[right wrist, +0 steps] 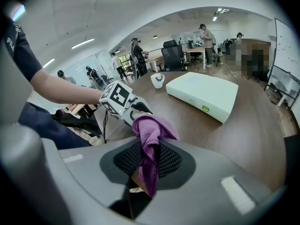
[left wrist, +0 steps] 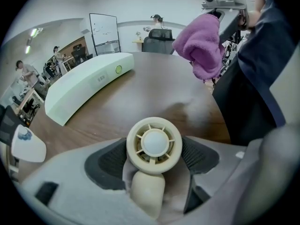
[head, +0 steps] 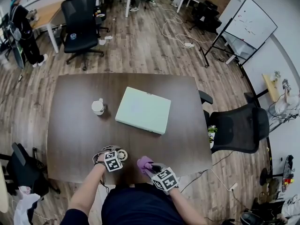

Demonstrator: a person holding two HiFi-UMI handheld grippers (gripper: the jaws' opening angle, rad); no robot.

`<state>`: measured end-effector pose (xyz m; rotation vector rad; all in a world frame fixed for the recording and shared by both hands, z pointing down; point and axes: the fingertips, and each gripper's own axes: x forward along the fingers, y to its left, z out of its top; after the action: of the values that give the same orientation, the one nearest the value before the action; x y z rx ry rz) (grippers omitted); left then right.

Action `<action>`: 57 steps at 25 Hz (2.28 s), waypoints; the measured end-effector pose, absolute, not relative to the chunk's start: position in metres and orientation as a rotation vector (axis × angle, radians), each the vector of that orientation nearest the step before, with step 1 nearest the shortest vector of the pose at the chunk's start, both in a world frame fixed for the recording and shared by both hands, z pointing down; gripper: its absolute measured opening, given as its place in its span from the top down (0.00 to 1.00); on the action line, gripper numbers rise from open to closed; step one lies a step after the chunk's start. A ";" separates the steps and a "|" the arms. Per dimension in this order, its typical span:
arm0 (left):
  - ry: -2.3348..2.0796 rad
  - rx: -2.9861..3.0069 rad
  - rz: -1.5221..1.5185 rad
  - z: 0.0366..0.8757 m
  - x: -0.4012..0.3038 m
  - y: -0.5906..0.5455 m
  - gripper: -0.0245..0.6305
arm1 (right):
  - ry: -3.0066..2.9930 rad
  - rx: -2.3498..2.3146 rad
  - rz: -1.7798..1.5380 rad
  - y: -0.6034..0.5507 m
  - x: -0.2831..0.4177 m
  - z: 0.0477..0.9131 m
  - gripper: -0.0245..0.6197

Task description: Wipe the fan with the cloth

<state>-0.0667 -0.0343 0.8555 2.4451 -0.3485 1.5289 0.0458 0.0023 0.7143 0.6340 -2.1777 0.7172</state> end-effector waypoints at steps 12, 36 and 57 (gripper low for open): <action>-0.691 2.437 1.032 0.801 -0.061 -0.058 0.36 | -2.199 0.639 0.712 -0.001 0.047 0.710 0.83; -1.426 2.149 0.226 0.648 -0.148 -0.048 0.49 | -2.323 0.709 0.684 -0.025 0.035 0.672 0.83; -1.579 2.072 0.254 0.628 -0.192 0.014 0.59 | -2.375 0.800 0.662 -0.039 0.042 0.652 0.83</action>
<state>-0.1919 0.0137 0.6278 2.0718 -1.5791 0.2545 0.0417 -0.0386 0.6516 0.7996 -2.3752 0.6620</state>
